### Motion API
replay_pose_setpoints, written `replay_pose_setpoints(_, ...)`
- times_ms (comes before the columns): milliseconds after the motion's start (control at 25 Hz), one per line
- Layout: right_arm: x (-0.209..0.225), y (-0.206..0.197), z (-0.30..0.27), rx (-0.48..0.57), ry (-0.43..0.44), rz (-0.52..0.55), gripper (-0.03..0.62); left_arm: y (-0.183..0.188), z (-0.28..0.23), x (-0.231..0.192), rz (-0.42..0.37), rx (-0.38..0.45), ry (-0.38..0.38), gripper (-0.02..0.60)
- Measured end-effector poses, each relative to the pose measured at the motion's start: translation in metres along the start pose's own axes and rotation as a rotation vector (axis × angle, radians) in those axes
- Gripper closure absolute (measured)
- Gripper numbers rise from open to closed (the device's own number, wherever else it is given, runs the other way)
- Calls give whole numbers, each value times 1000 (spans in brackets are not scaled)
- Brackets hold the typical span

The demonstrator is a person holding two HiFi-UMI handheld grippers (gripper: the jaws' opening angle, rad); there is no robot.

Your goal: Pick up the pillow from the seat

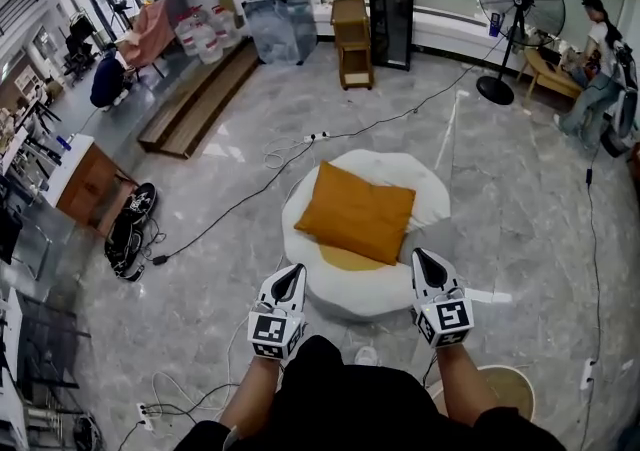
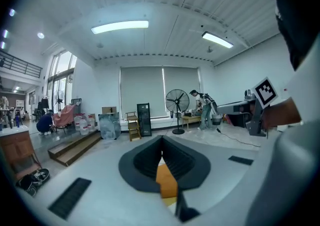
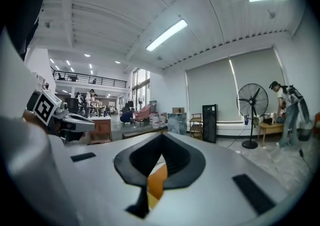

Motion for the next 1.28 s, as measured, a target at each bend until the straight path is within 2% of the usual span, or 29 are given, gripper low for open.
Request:
replay_pose_setpoints(200, 16, 5, -23, 1, -29, 13, 588, 0, -31, -15, 15, -13, -7, 569)
replay_pose_setpoints(440, 34, 9, -66, -7, -64, -2, 588, 4, -83, -37, 22, -21, -54, 569)
replay_pose_setpoints(760, 41, 25, -134, 26, -114, 7, 588, 19, -148, -97, 1, -31, -119, 569)
replay_pose_setpoints(880, 41, 22, -158, 8, -129, 0, 588, 19, -163, -125, 0, -41, -131, 569)
replay_pose_setpoints(1080, 37, 15, -201, -26, -148, -52, 588, 13, -191, -167, 30, -55, -150, 569)
replay_pose_setpoints(1200, 37, 5, -220, -53, -153, -137, 588, 12, -208, -179, 31, -66, -196, 569)
replay_pose_setpoints(1280, 39, 1, -228, -64, -157, -152, 588, 12, -222, -183, 19, -74, -224, 569)
Point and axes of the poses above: the fingertips, and each gripper's own axes: z backward along the fingers, x to its right, y out of its top, the point moved 2 cm from there along z, backward along the fingers, and after that the axes turned 5 degrees about -x, right-handed, at the moved point
